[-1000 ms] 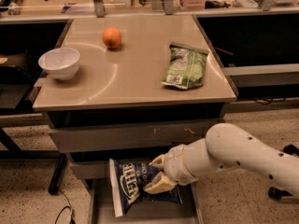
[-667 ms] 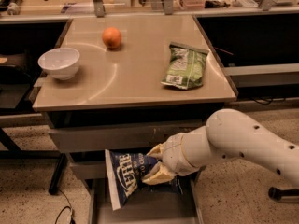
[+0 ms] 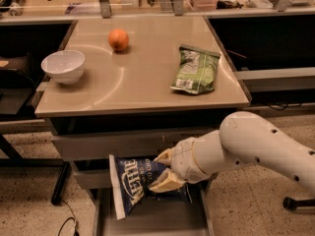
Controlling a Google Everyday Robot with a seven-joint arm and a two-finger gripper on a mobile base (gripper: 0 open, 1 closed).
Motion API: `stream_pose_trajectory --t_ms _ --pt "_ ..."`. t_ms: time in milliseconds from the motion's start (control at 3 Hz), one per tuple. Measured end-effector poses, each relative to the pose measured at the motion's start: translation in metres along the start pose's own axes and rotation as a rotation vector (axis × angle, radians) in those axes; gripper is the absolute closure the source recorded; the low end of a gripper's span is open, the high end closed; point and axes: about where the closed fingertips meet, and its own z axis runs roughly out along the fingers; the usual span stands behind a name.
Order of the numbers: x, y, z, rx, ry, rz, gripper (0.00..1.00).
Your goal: Pick blue chip bag from bottom drawer and place on counter
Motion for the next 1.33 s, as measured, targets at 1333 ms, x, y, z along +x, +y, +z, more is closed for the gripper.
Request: stream_pose_trajectory --t_ms 1333 --pt "-0.113 -0.069 -0.095 0.140 -0.030 -0.151 1.00"
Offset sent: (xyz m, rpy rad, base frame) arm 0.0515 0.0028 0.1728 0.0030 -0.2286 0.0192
